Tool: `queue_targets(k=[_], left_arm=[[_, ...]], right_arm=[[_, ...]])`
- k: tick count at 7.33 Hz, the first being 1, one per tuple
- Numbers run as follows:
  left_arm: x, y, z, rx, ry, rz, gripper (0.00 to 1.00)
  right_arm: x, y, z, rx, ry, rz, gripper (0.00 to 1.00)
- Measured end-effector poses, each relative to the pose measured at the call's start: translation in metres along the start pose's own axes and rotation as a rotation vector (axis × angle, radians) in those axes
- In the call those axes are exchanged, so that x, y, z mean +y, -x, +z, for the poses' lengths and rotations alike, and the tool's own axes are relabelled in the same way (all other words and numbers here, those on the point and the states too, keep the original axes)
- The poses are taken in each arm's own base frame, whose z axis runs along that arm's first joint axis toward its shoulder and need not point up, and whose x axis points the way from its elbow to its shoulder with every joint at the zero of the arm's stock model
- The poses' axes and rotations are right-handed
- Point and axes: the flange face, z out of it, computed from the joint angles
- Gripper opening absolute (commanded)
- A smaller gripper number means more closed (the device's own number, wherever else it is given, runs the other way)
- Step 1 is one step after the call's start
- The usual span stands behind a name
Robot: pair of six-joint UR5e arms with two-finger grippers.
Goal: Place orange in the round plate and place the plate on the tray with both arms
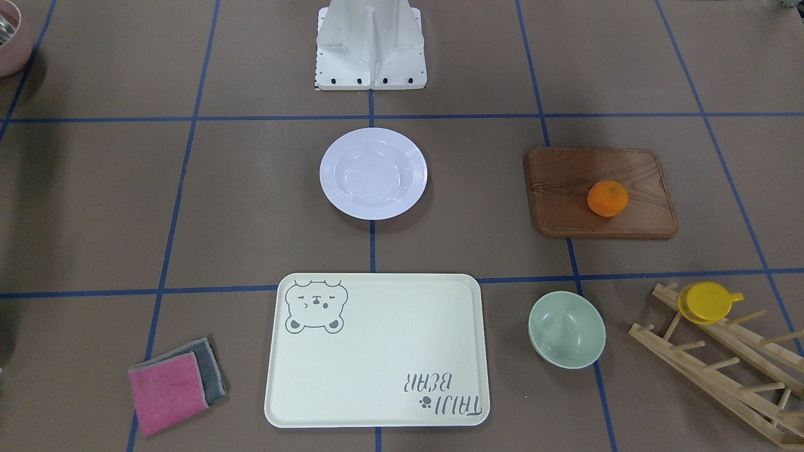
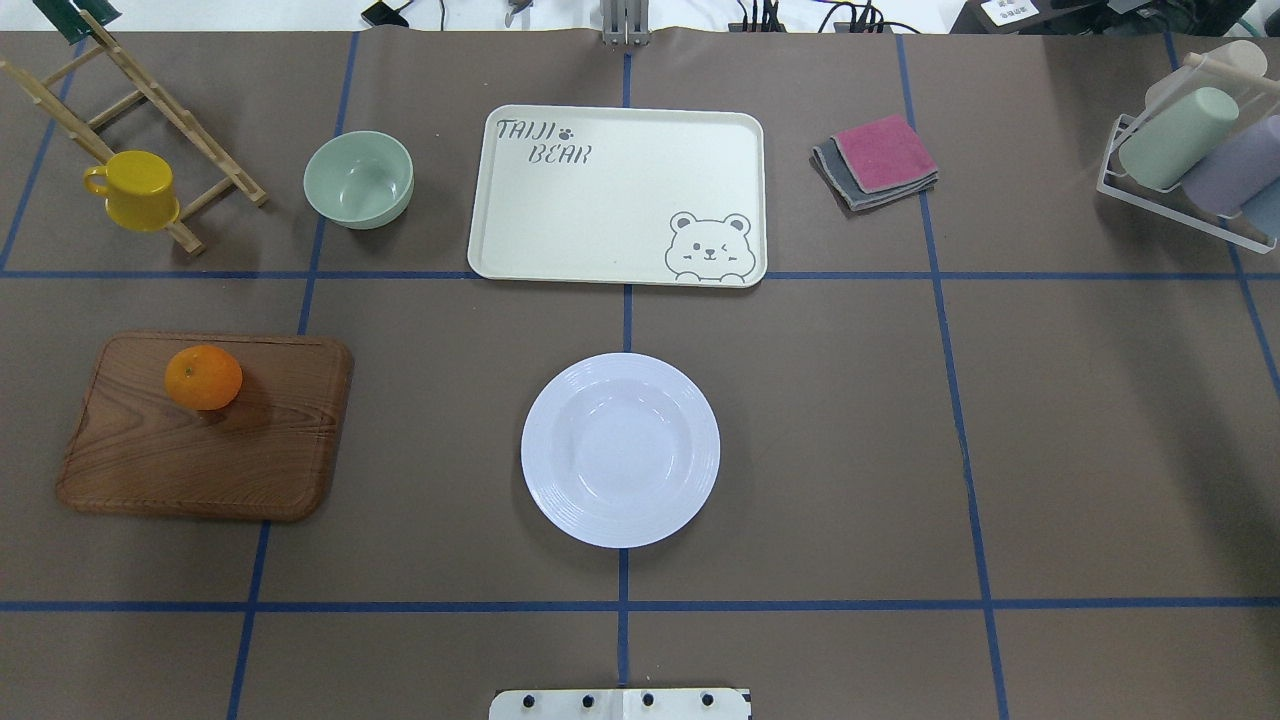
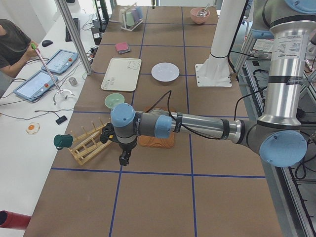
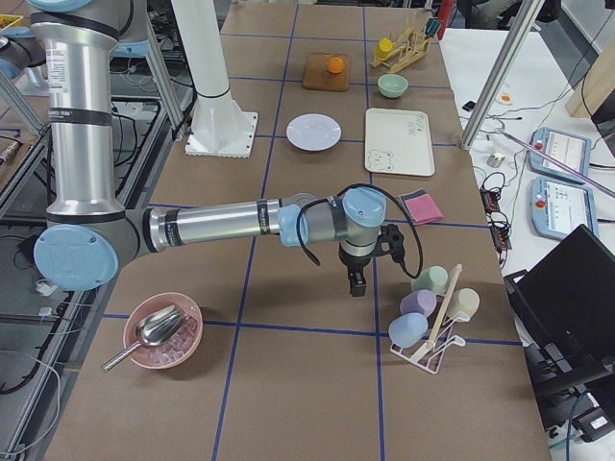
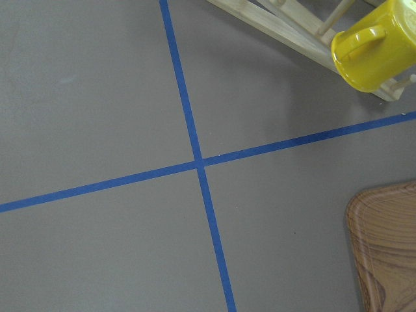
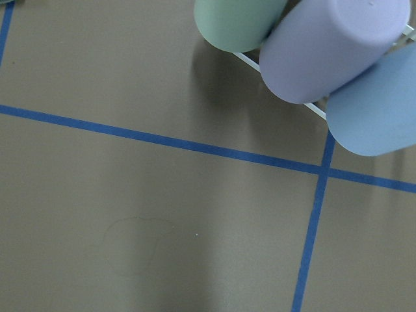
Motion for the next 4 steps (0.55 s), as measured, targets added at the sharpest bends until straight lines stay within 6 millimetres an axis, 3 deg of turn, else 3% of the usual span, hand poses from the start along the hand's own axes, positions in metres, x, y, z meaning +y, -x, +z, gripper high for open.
queue_targets(k=[4], left_arm=[[0.012, 0.003, 0.006, -0.003, -0.038, 0.043, 1.0]], right_arm=[[0.007, -0.005, -0.004, 0.034, -0.007, 0.003, 1.0]])
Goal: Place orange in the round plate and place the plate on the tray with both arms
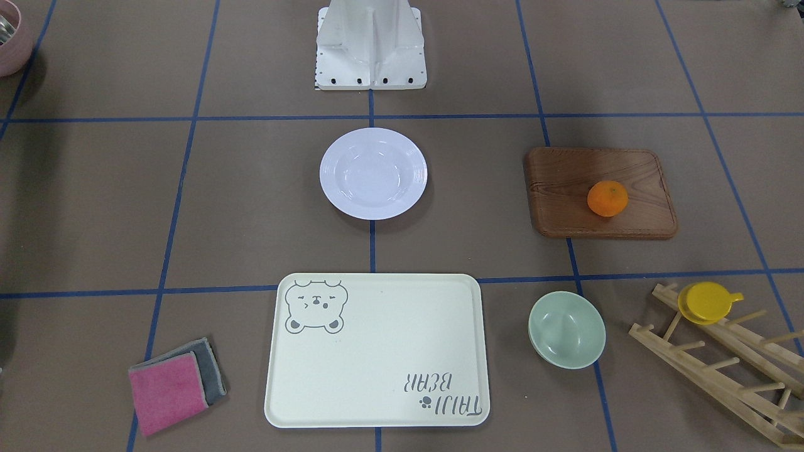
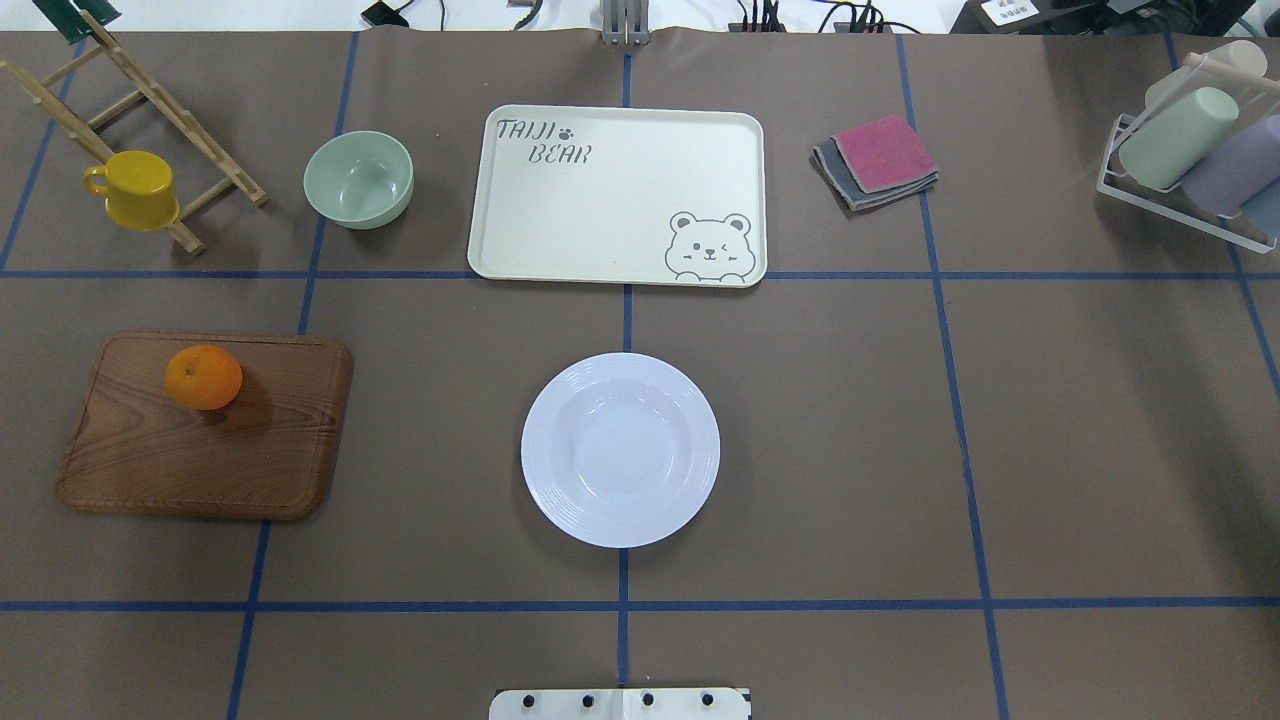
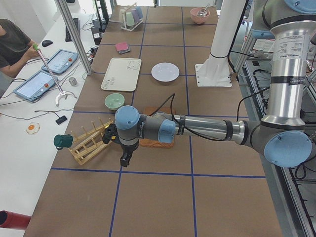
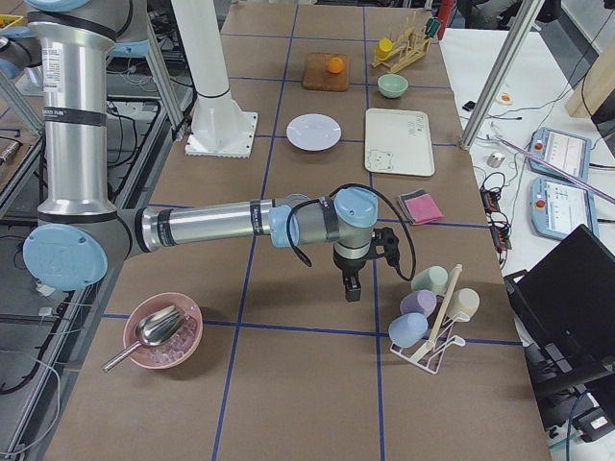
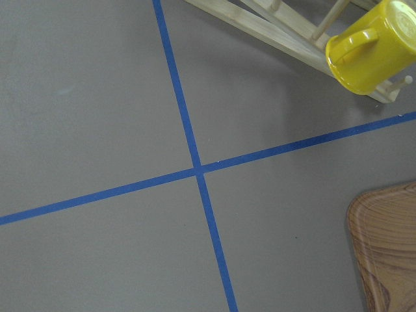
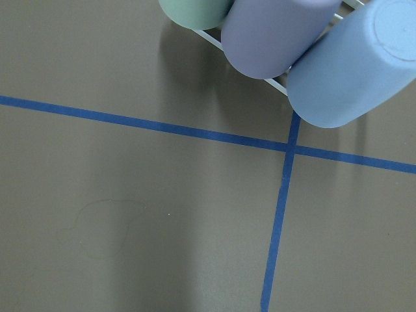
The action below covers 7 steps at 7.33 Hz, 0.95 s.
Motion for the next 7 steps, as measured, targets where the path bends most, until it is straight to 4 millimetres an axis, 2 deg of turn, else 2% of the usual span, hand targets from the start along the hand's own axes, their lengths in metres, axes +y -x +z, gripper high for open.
queue_targets(k=[3, 7], left_arm=[[0.004, 0.004, 0.006, -0.001, -0.016, 0.02, 1.0], [0.018, 0.005, 0.011, -0.005, -0.065, 0.066, 1.0]], right_arm=[[-0.001, 0.003, -0.002, -0.006, -0.004, -0.001, 1.0], [-0.002, 0.009, -0.003, -0.014, -0.006, -0.008, 1.0]])
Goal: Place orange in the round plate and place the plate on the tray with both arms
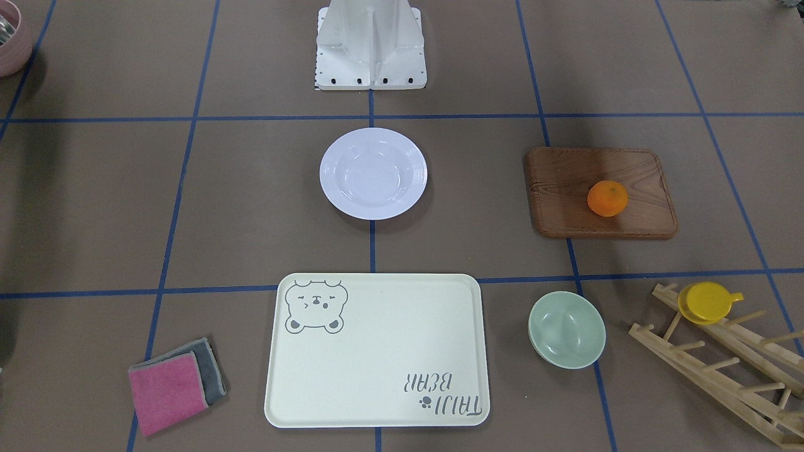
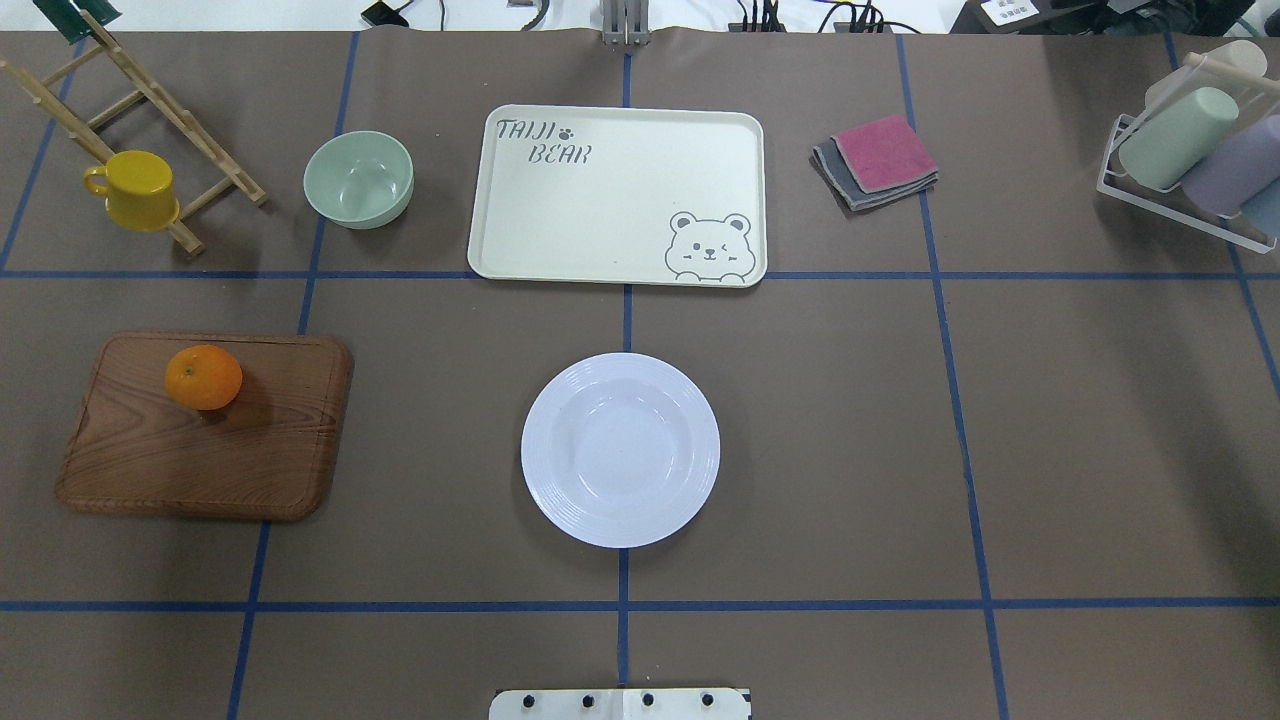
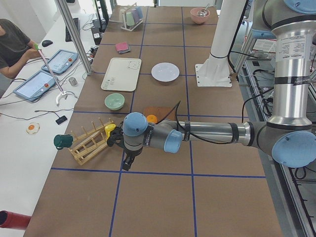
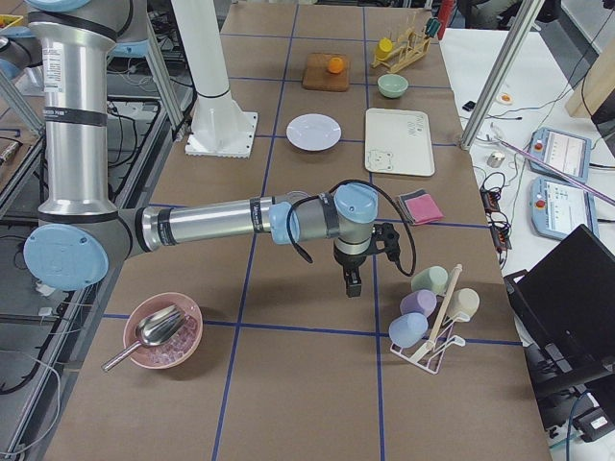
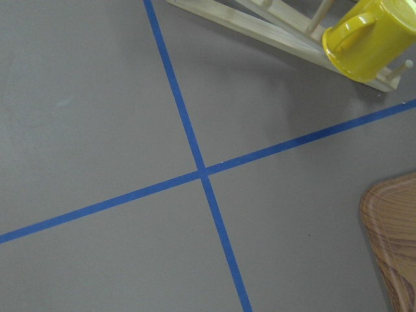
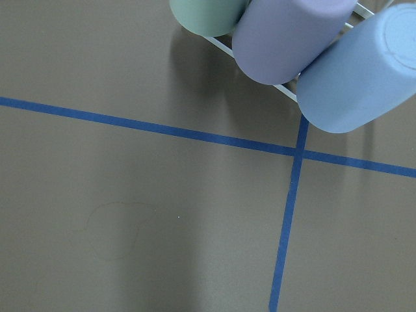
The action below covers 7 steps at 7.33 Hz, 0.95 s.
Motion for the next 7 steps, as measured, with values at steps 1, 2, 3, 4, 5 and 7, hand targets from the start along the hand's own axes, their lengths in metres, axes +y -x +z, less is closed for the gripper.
queue_targets(k=[1, 2, 3, 4, 5, 7], left_arm=[[-0.001, -0.003, -0.001, 0.014, -0.009, 0.008, 1.0], [0.001, -0.006, -0.001, 0.042, -0.014, 0.009, 1.0], [0.005, -0.007, 0.0, 0.064, -0.014, 0.004, 1.0], [0.008, -0.008, 0.001, 0.073, -0.011, -0.004, 1.0], [0.004, -0.018, 0.003, 0.08, -0.007, -0.019, 1.0], [-0.021, -0.098, 0.019, 0.102, 0.028, -0.035, 1.0]], right_arm=[[0.0, 0.003, 0.002, -0.001, 0.003, -0.005, 1.0], [-0.001, 0.007, 0.004, -0.003, 0.009, -0.012, 1.0], [-0.002, 0.013, 0.008, -0.005, 0.017, -0.021, 1.0], [-0.003, 0.019, 0.012, -0.007, 0.024, -0.032, 1.0], [-0.004, 0.024, 0.013, -0.009, 0.027, -0.041, 1.0], [-0.005, 0.033, 0.017, -0.012, 0.034, -0.061, 1.0]])
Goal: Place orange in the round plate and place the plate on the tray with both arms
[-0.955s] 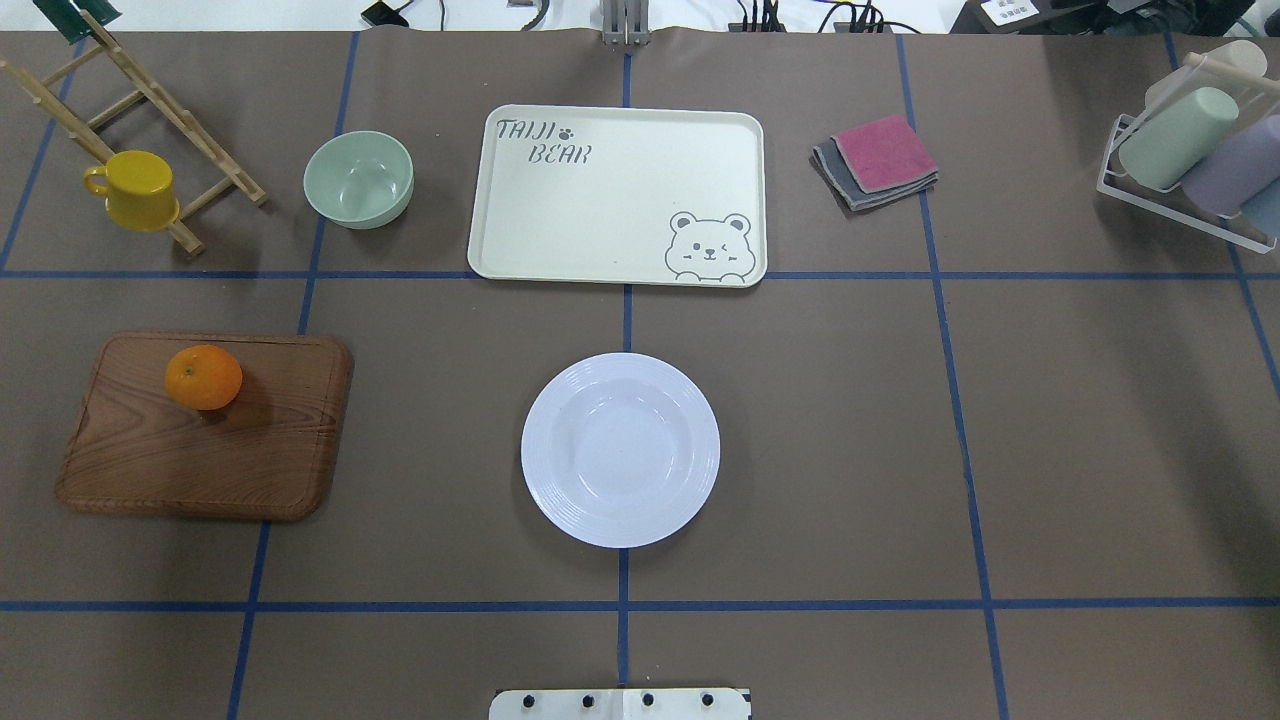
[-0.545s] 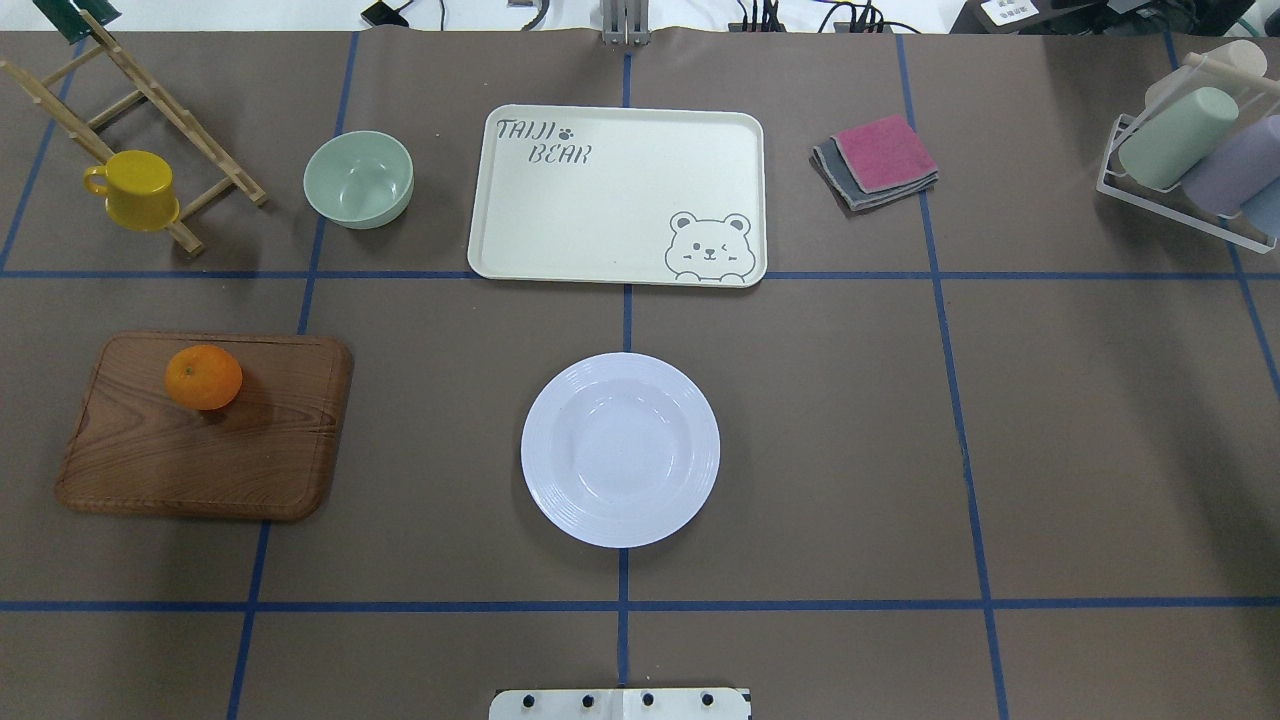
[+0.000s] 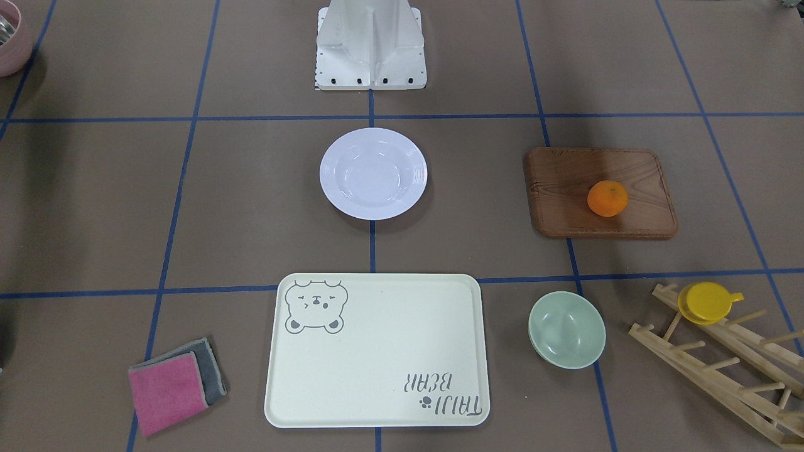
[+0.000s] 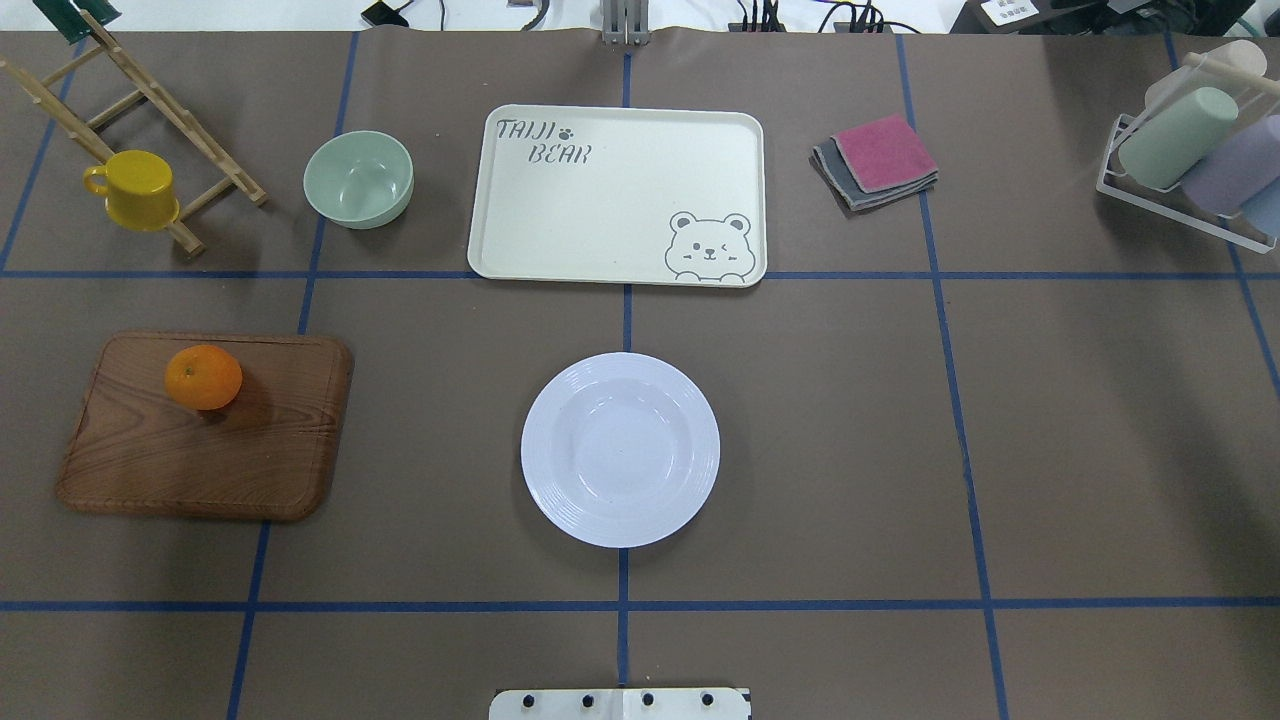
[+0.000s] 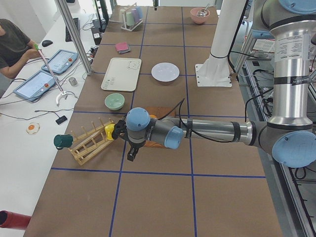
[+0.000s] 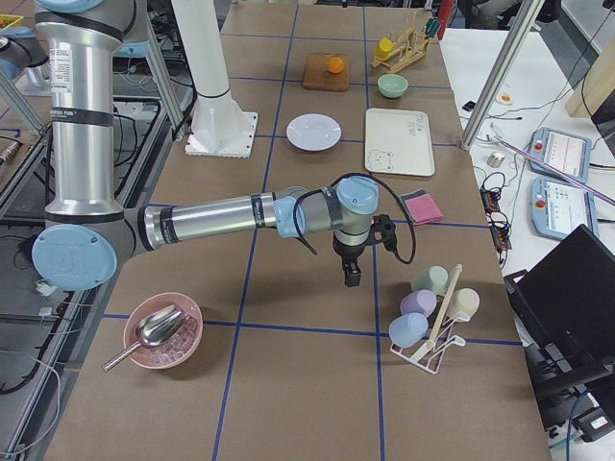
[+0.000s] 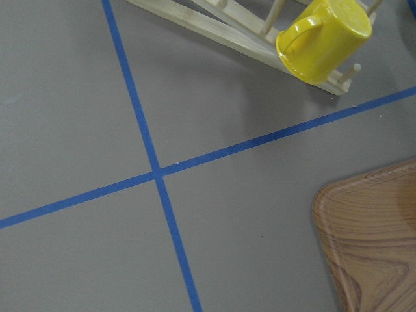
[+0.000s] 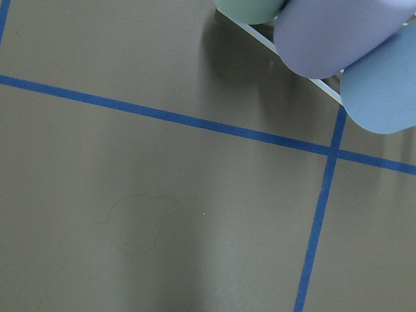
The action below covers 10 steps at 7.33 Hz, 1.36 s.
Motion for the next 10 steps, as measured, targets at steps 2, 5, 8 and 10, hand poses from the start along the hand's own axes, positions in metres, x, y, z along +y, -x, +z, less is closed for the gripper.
queue_targets(k=[2, 5, 8, 10], left_arm=[[-0.011, -0.092, 0.036, -0.026, 0.045, -0.023, 1.0], [-0.016, -0.174, 0.087, -0.053, 0.089, 0.016, 1.0], [-0.021, -0.202, 0.119, -0.072, 0.115, 0.036, 1.0], [-0.038, -0.204, 0.14, -0.097, 0.119, 0.019, 1.0]], right_arm=[[-0.003, 0.006, 0.001, 0.0, 0.0, -0.015, 1.0], [-0.004, 0.011, 0.001, -0.023, 0.002, -0.022, 1.0], [-0.005, 0.018, 0.01, -0.03, 0.02, -0.041, 1.0], [-0.006, 0.022, 0.017, -0.033, 0.033, -0.044, 1.0]])
